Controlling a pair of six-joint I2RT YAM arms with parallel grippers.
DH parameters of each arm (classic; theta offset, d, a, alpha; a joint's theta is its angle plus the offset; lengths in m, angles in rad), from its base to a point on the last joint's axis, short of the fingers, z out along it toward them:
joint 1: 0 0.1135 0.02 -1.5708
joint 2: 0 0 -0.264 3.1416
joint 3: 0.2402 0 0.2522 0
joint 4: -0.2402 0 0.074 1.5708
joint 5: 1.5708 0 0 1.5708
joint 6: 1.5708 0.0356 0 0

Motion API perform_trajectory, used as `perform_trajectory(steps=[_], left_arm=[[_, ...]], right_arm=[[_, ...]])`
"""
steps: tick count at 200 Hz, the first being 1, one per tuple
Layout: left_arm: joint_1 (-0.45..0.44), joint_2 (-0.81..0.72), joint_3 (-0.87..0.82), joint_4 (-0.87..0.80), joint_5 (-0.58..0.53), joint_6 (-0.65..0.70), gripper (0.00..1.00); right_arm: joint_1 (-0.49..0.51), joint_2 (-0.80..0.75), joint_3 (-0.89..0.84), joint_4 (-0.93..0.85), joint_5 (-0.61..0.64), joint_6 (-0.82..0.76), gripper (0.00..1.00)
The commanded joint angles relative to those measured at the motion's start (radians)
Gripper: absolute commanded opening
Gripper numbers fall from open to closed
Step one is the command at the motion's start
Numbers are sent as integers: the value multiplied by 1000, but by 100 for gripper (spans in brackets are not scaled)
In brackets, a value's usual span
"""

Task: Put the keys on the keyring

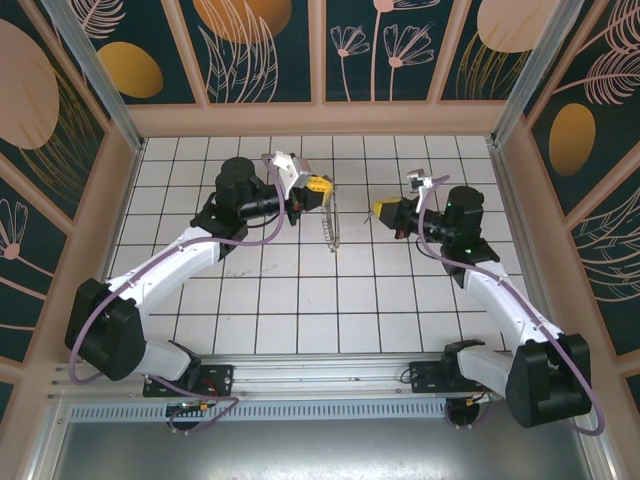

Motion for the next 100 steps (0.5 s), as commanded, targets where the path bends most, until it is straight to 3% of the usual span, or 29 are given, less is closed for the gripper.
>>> perform_trajectory(steps=[1,51,100], left_arm=[[-7,16,60,6,54,-1,0],[-10,51,99,-1,112,-18,0],[-23,81,127,7,139,-40,0]], right_arm=[[-7,-39,50,110,-129,-4,0],[19,-53,80,230,-106,82,0],[103,-46,122,186,-8,20,0]])
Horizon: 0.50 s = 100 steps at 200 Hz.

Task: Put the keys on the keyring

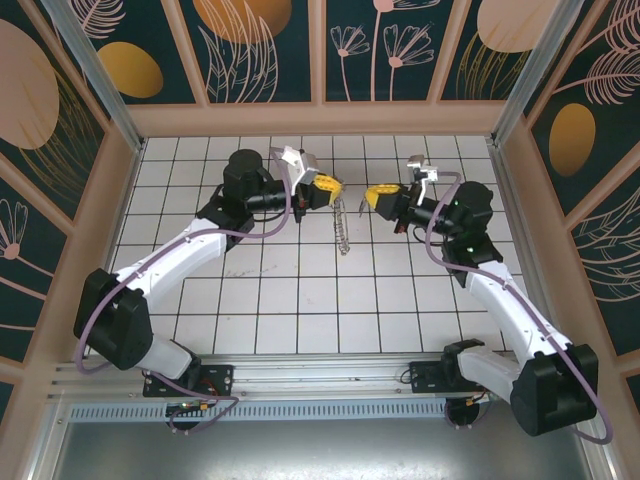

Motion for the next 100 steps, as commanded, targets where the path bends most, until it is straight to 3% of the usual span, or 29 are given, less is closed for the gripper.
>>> perform_trajectory(steps=[1,100], left_arm=[[-11,14,48,29,44,-21,0],[-31,44,76,28,65,-39,0]], right_arm=[[33,-11,48,31,48,-36,0],[80,40,78,32,104,-70,0]])
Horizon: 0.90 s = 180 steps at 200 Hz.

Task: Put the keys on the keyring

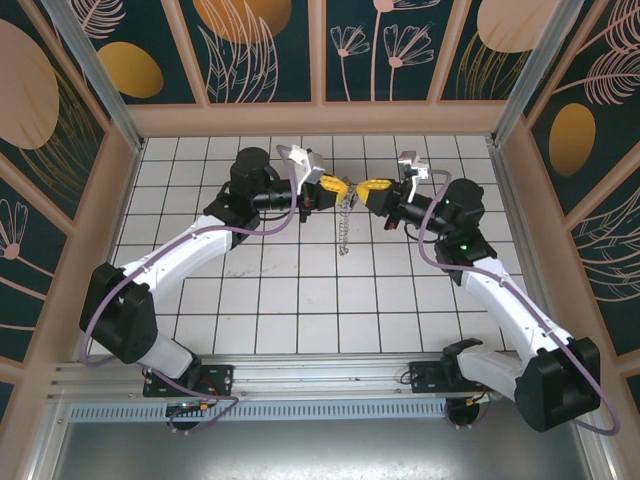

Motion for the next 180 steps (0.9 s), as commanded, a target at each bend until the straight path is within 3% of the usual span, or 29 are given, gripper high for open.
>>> perform_trajectory(steps=[1,180], left_arm=[[-10,6,42,28,32,-13,0],[-28,12,52,25,31,-10,0]], right_arm=[[12,12,43,32,9,-29,0],[20,69,59,-30,24,-72,0]])
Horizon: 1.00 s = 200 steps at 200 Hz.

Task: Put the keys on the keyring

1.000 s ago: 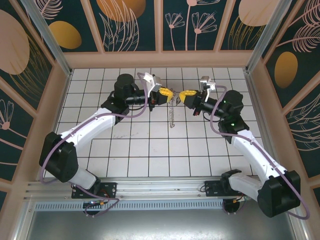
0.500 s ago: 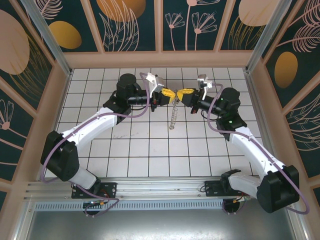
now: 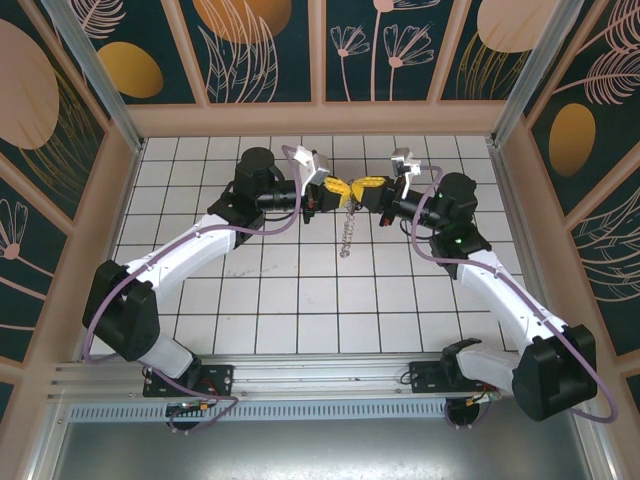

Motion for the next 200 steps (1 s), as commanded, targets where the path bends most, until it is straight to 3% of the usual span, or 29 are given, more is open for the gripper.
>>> perform_trajectory(steps=[1,41,200], left_arm=[[-12,-3,39,36,27,-9,0],[-14,-11,34,40,18,-6,0],[-14,-21,32,47,15,-5,0]], right_arm=[[8,14,28,-20,22,-38,0],[-11,19,1,-44,66,-63,0],[-62,-25,-57,-26,38,-25,0]])
